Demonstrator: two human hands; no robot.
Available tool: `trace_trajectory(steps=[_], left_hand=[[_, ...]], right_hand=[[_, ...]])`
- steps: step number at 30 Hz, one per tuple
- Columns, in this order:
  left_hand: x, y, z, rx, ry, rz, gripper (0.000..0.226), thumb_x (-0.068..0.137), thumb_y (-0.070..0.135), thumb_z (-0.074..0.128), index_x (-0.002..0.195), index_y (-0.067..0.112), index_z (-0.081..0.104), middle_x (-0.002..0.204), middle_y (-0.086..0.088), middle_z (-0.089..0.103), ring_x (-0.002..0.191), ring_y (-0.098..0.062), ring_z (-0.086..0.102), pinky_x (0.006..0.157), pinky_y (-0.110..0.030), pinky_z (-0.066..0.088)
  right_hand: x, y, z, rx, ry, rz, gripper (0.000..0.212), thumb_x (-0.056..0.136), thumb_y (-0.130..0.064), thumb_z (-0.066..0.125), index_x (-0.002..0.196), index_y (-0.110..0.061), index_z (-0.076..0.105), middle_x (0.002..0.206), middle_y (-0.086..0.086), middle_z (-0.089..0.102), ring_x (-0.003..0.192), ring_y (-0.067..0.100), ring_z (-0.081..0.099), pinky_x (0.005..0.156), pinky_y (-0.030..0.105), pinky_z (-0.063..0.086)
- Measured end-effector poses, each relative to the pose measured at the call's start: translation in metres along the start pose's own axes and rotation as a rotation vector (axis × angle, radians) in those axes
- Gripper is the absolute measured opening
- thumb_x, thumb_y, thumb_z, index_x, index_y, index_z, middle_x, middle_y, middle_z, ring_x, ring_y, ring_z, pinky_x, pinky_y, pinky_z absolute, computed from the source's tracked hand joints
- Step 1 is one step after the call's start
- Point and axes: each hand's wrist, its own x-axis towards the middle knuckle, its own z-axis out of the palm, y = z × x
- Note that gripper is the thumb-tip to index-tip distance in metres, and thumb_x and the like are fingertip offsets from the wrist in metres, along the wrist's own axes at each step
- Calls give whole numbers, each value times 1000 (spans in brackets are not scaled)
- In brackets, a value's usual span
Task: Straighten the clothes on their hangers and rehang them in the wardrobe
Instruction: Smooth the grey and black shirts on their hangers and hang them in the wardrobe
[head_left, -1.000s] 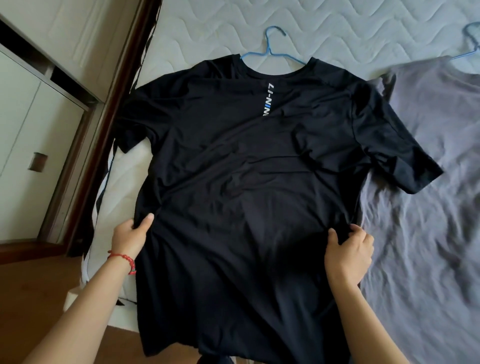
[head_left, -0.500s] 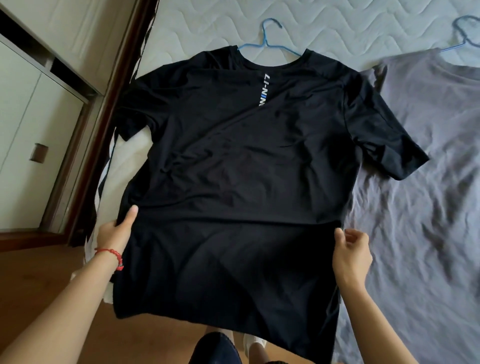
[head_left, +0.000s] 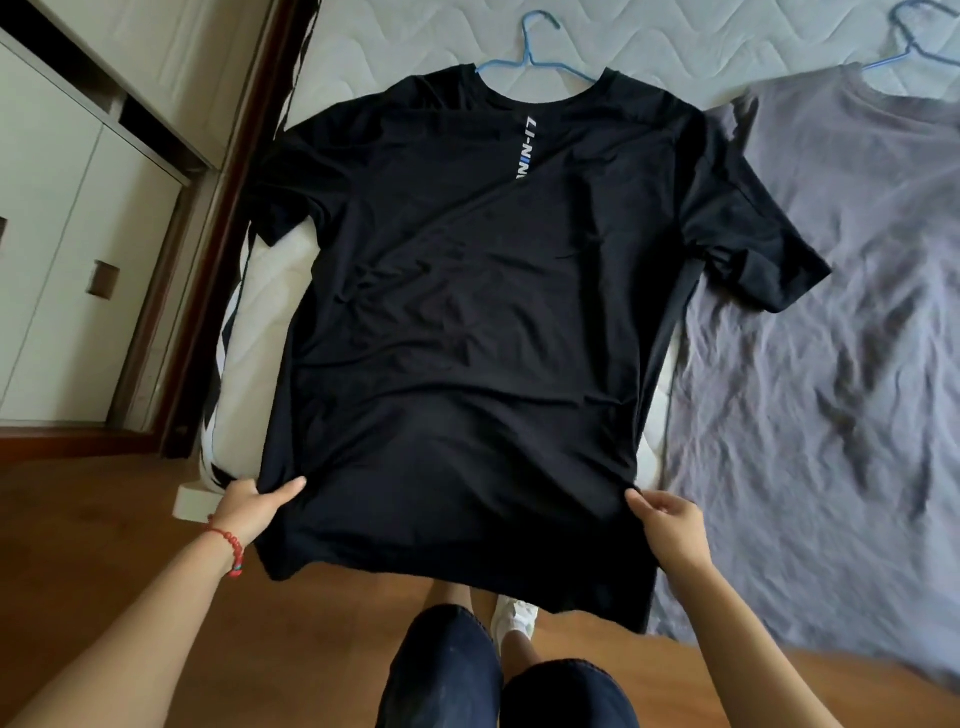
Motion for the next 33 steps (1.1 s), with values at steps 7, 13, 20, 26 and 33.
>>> trace_trajectory(steps=[7, 13, 20, 26, 33], left_hand=[[-1, -32, 0, -4, 120, -32, 38, 85, 27, 63, 64, -4, 54, 63, -13, 53, 65, -29, 48, 55, -32, 28], [-6, -25, 10, 90, 226, 48, 26, 85, 17, 62, 78, -7, 57, 75, -23, 59, 78, -39, 57, 59, -35, 33], [-17, 37, 19, 359, 344, 429, 42, 84, 17, 62, 122, 4, 52, 121, -21, 54, 114, -40, 49, 92, -52, 44], [-4, 121, 47, 296, 224, 665, 33, 85, 14, 61, 117, 4, 57, 120, -16, 57, 115, -34, 49, 94, -44, 43], [37, 254, 70, 230, 201, 897, 30, 88, 17, 57, 116, 8, 58, 121, -9, 56, 118, -25, 47, 91, -22, 33]], right_hand=[[-5, 30, -15, -98, 6, -43, 51, 85, -39, 60, 56, -8, 31, 53, 8, 32, 52, 21, 33, 54, 29, 26], [-14, 37, -9, -514, 16, -80, 26, 89, -20, 57, 66, -11, 50, 65, 4, 55, 62, 23, 54, 52, 27, 36], [-18, -23, -2, -565, 268, -427, 39, 93, -29, 49, 128, -11, 45, 130, 10, 47, 108, 30, 54, 80, 38, 44], [30, -90, 6, -590, 296, -661, 39, 92, -25, 52, 126, -8, 49, 134, 9, 48, 123, 27, 44, 100, 39, 36], [103, -165, 21, -701, 410, -829, 50, 93, -34, 46, 136, -10, 40, 151, 9, 31, 143, 25, 22, 115, 42, 19]])
